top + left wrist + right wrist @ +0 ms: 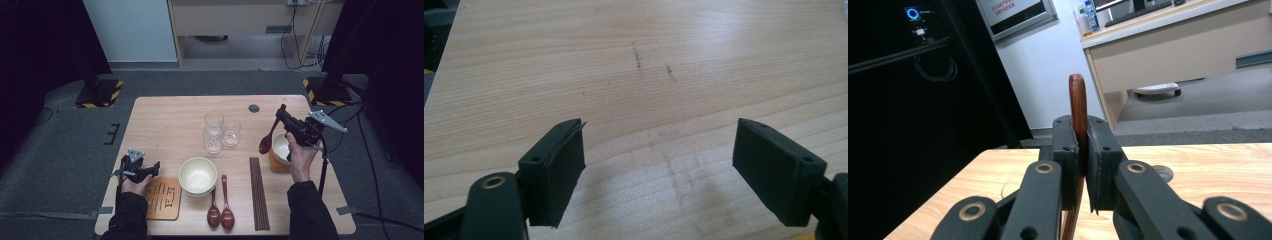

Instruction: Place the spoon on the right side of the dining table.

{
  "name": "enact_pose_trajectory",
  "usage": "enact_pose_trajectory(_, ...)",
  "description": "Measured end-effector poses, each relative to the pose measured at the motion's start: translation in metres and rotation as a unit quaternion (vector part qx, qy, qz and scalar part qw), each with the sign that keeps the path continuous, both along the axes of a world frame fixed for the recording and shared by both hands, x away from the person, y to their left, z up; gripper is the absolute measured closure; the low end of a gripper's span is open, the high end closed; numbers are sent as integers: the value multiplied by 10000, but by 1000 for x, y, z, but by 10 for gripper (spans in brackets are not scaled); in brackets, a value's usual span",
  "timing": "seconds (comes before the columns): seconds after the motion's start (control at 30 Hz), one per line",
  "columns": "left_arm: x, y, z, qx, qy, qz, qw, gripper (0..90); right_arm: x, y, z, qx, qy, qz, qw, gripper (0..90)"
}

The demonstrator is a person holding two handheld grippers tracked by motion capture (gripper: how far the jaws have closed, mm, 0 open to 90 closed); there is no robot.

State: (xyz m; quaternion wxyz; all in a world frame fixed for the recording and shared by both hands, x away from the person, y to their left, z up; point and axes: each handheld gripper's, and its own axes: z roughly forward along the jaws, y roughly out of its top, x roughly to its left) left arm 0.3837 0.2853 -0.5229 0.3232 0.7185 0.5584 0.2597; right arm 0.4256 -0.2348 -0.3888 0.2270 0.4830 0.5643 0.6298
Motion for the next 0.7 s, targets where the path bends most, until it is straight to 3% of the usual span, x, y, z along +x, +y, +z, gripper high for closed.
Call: enact_pose_trajectory(0.7,6,2,-8,86,211,17,9997,195,7,-23,-2,38,101,-391,9992,848)
